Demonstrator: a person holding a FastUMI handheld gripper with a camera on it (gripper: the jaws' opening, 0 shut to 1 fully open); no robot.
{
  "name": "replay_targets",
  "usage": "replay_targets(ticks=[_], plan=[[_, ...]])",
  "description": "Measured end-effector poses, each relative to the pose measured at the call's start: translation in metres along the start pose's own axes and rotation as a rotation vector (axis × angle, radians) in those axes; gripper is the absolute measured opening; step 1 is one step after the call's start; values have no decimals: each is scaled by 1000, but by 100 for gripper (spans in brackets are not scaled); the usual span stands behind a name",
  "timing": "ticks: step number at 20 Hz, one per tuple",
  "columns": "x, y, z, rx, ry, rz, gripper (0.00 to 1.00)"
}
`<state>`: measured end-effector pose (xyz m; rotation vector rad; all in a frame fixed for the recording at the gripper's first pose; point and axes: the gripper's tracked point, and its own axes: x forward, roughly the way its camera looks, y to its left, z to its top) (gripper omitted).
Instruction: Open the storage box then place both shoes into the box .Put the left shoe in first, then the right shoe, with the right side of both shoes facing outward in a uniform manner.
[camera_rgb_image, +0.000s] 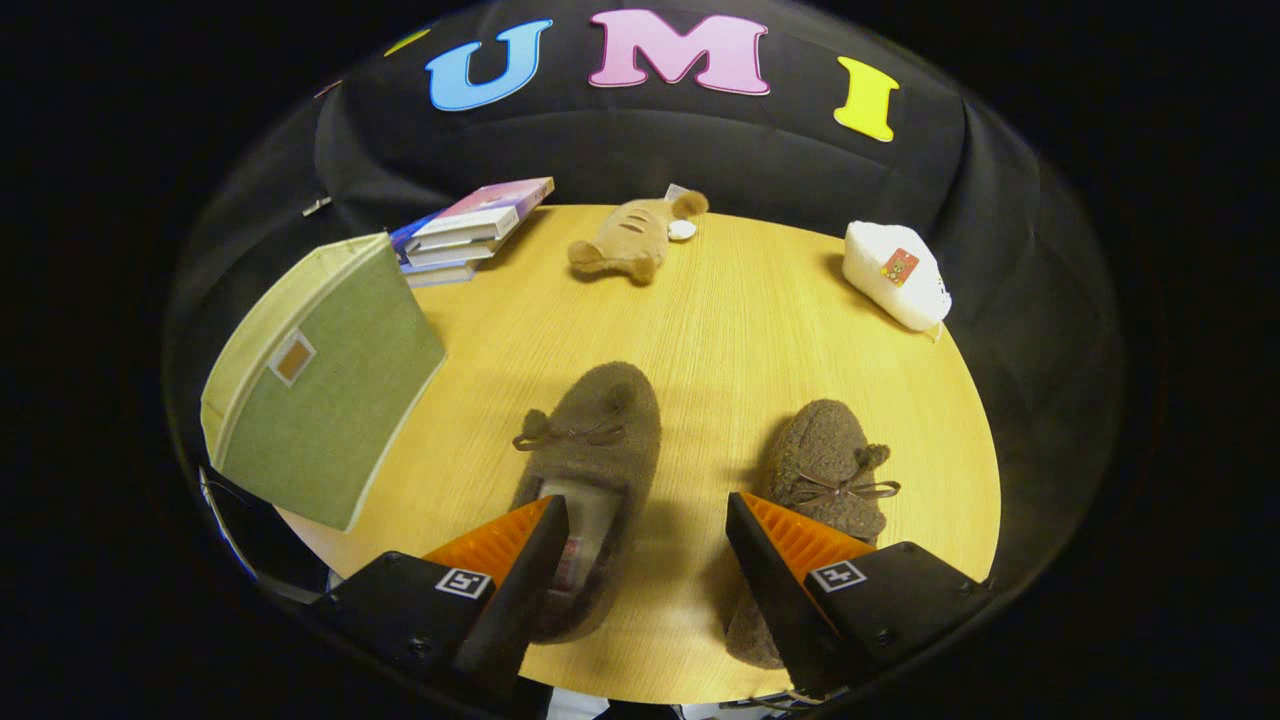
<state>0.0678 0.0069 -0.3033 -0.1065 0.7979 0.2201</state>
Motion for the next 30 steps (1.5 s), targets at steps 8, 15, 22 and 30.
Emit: replay_targets(ticks=[8,15,22,30], plan=[[58,11,2,90,15,16,53],[51,5,-2,183,56,3,8],[-15,18,40,258,7,-31,8],[-89,111,123,328,-86,38,8]])
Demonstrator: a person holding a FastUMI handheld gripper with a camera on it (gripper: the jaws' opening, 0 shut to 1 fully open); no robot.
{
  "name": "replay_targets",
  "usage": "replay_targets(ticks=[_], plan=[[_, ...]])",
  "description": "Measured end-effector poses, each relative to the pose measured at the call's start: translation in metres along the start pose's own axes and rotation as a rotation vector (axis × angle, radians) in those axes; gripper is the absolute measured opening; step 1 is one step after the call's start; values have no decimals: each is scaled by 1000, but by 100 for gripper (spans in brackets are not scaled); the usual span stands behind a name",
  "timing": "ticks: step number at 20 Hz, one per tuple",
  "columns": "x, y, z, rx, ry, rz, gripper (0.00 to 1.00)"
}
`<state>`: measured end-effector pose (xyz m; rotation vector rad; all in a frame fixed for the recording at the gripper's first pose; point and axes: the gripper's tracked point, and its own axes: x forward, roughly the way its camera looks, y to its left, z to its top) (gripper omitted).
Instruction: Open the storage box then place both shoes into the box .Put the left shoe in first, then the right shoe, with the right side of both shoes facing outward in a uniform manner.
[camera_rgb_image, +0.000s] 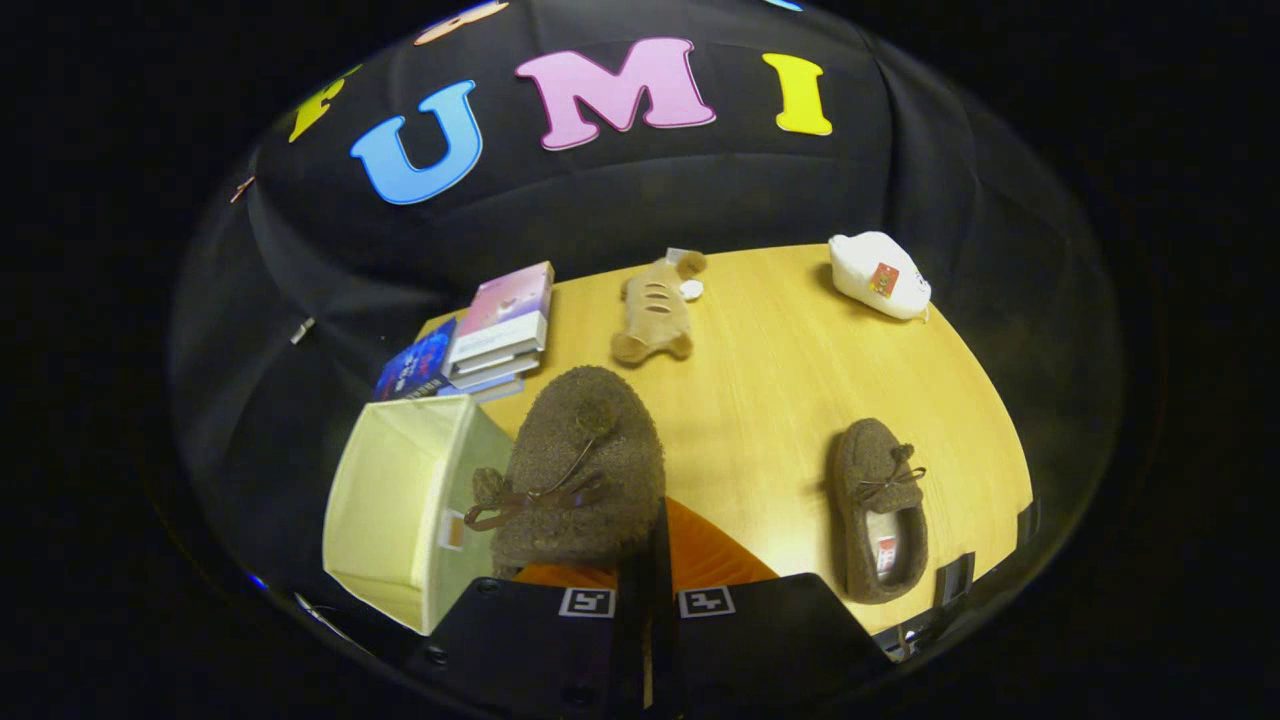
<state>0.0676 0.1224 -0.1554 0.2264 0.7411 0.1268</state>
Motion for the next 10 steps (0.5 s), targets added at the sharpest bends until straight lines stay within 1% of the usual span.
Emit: replay_targets(ticks=[2,4,6,10], plan=[[-7,41,6,23,11,60,8],[-10,81,11,20,11,111,8],[-5,115,8,-18,18,136,8],[15,177,-13,-75,61,180,8]])
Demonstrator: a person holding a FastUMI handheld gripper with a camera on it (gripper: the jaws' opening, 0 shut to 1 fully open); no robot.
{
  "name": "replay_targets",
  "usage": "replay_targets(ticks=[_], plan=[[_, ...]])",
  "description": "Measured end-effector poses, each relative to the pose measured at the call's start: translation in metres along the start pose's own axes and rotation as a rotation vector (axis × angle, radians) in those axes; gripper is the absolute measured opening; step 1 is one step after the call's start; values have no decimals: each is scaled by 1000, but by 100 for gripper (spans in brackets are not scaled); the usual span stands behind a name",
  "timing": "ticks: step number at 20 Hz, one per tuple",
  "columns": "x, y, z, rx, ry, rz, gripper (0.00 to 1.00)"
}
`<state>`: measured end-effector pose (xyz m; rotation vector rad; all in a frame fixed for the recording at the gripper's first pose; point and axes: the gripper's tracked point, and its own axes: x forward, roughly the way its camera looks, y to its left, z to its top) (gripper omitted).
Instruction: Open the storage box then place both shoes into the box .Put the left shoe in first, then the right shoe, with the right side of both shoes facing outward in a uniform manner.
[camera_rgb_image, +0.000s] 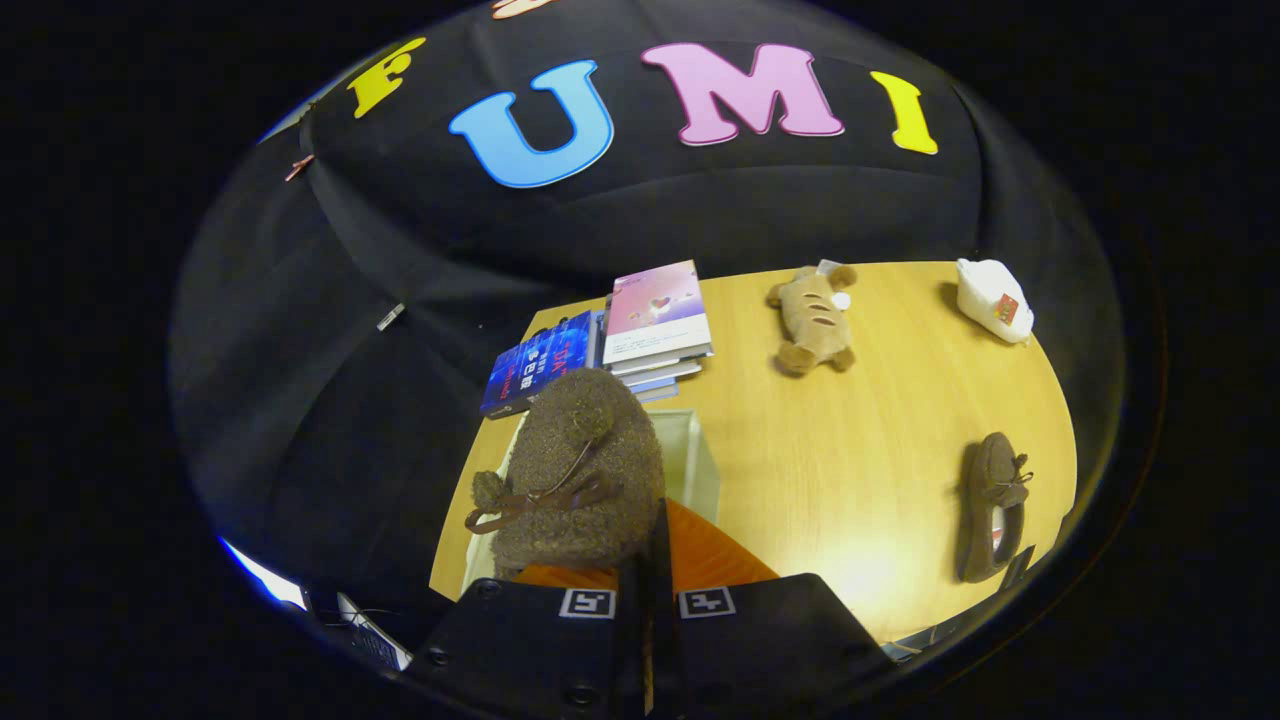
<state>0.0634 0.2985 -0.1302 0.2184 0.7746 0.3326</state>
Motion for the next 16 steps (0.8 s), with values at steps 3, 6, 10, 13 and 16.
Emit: replay_targets(ticks=[3,6,10,13,16], plan=[[32,23,-15,-38,37,-17,8],[62,34,-37,-27,100,-43,9],[92,34,-55,-29,153,-110,10],[108,39,-70,30,195,-127,12],[121,44,-83,64,233,-131,18]])
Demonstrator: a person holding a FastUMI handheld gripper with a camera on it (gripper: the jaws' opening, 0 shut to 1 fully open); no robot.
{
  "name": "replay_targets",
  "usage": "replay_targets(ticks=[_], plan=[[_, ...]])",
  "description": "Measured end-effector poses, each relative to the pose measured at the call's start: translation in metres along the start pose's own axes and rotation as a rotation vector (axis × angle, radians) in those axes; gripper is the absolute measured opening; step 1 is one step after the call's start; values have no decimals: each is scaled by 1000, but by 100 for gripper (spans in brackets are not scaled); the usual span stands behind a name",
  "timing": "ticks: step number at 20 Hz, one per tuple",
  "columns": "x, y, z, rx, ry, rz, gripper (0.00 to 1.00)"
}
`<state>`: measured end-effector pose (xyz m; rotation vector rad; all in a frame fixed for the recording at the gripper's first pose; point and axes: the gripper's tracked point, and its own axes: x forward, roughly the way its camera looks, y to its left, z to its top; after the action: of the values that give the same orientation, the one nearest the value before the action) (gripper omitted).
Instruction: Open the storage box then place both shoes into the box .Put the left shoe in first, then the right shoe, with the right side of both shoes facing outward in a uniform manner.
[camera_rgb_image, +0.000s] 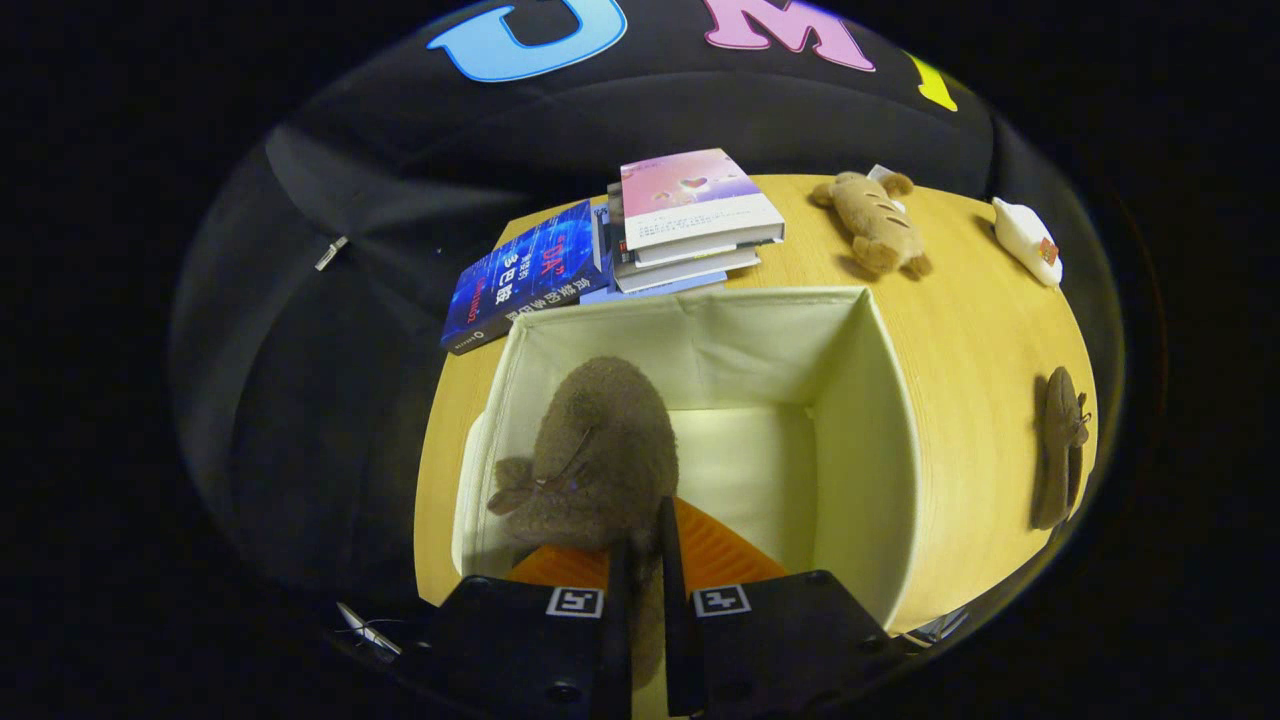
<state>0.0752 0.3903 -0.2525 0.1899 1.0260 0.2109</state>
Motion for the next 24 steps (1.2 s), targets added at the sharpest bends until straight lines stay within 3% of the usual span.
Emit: replay_targets(ticks=[2,7,10,16,24], plan=[[5,8,-21,-5,55,29,21],[-20,25,-35,-38,73,145,78],[-49,20,-27,-77,30,191,99],[-112,-47,12,-180,-157,165,99],[-162,-205,43,-296,-338,-4,99]])
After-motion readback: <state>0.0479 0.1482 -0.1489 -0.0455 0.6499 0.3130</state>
